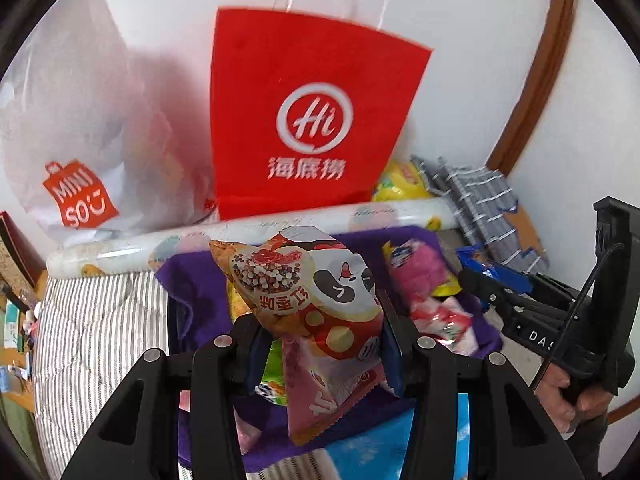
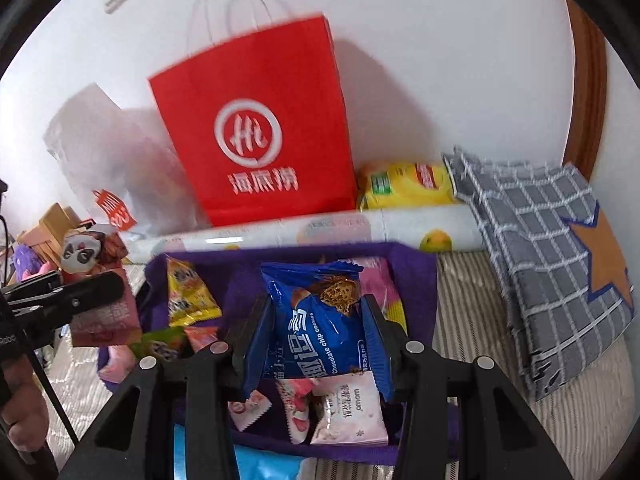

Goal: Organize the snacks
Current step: 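Lower the chip packet with the right tool while the left lowers the panda bag onto the towel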

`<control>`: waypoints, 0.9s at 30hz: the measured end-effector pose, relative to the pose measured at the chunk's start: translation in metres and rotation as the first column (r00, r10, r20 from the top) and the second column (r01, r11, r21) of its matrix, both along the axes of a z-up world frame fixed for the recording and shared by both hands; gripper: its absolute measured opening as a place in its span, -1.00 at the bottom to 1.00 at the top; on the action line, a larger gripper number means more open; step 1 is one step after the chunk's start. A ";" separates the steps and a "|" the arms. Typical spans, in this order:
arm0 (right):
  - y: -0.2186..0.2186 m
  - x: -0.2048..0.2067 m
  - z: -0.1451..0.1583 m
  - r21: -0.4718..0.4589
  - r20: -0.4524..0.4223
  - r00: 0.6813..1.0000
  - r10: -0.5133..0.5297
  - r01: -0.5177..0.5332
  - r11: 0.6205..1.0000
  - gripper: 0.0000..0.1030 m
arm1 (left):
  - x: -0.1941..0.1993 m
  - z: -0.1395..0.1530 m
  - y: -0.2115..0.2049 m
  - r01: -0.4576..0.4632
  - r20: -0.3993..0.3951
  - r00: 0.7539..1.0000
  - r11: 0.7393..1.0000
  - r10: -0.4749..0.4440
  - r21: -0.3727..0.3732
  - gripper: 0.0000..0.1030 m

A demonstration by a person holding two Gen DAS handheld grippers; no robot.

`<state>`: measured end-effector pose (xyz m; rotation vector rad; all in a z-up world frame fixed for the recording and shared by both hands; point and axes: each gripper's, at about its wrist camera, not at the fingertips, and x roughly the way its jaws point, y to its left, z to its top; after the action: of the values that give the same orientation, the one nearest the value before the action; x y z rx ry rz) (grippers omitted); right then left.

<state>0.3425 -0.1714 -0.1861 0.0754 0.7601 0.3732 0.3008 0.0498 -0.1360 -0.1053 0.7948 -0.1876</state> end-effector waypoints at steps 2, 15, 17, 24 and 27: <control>-0.001 0.002 -0.008 -0.006 -0.014 1.000 0.002 -0.002 1.000 -0.19 | 0.006 -0.008 0.004 -0.004 -0.028 1.000 1.000 0.004 -0.009 -0.09; -0.006 0.003 -0.027 0.007 -0.051 0.998 0.023 -0.022 1.000 -0.15 | 0.026 -0.039 -0.011 0.040 -0.128 0.991 0.999 -0.042 -0.017 -0.09; -0.005 0.003 -0.027 0.001 -0.047 0.999 0.025 -0.025 1.000 -0.15 | 0.027 -0.042 -0.011 0.043 -0.138 0.989 0.999 -0.046 -0.024 -0.09; -0.004 0.001 -0.027 -0.001 -0.034 0.999 0.018 -0.018 1.000 -0.15 | 0.030 -0.049 -0.014 0.047 -0.158 0.986 0.999 -0.049 -0.016 -0.09; -0.004 -0.001 -0.026 -0.009 -0.024 1.000 0.009 -0.009 1.000 -0.15 | 0.031 -0.052 -0.016 0.048 -0.162 0.986 0.999 -0.047 -0.002 -0.09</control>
<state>0.3413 -0.1752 -0.2121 0.0678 0.7856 0.3782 0.3315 0.0333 -0.1879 -0.1008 0.9599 -0.2254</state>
